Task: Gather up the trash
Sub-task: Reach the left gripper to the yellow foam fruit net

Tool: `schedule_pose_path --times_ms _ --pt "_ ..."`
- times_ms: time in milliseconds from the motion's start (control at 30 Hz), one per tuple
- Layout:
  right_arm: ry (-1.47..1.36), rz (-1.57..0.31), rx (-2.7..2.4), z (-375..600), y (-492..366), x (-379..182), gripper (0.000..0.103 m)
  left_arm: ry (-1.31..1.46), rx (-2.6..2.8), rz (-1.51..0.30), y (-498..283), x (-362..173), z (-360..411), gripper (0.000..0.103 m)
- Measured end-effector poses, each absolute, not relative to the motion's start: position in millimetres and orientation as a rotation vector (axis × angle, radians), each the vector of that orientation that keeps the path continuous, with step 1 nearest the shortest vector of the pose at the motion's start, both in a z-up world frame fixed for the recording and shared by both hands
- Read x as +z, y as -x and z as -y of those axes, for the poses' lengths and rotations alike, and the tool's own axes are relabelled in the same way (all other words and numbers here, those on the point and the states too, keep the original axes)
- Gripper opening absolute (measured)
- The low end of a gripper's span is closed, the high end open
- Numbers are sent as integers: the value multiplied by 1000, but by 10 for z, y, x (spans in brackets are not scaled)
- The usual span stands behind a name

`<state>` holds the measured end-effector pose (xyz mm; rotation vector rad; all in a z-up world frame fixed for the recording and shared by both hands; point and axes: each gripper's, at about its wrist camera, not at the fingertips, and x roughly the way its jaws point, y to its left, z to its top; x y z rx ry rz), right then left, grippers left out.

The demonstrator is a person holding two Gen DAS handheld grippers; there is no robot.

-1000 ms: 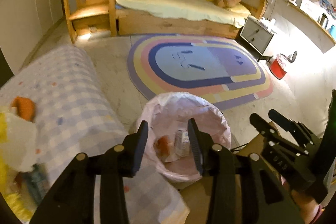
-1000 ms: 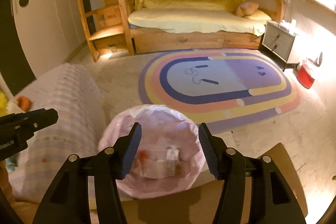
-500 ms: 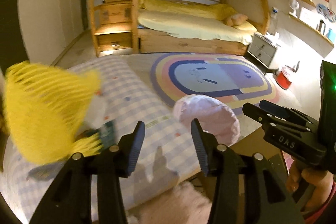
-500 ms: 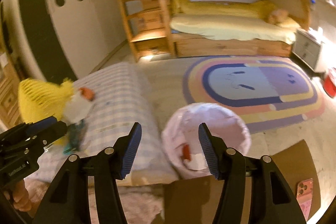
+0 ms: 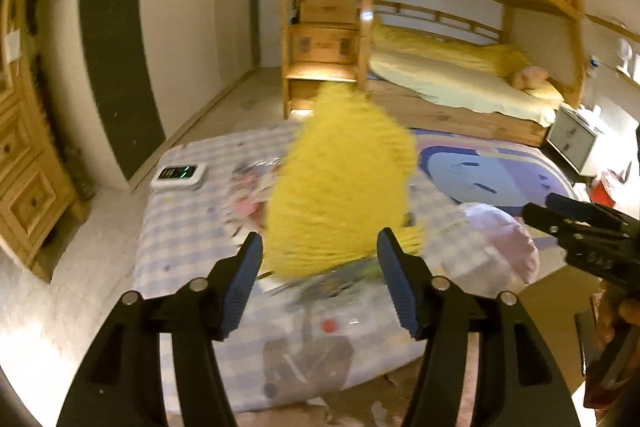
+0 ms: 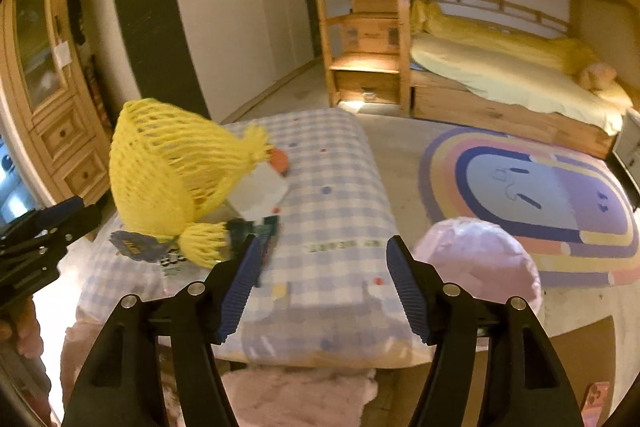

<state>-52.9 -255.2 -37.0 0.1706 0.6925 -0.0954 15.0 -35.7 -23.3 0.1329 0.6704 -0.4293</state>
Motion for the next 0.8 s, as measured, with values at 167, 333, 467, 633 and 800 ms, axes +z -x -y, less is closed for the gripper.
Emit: schedule_pose_path --times_ms 167,333,467,633,800 --pt "-141 -703 -58 2360 398 -367 69 -115 -445 -696 -322 -394 213 58" --pt "-129 -707 -31 2275 303 -374 72 -116 -520 -699 -499 -496 278 58" --pt "-140 -721 -18 2296 260 -414 73 -129 -635 -706 -638 -530 382 58" --pt "-146 -730 -15 2318 276 -449 73 -153 -747 -732 -710 -551 574 56" --pt "-149 -728 -19 2335 331 -439 73 -197 -758 -761 -647 -590 720 16"
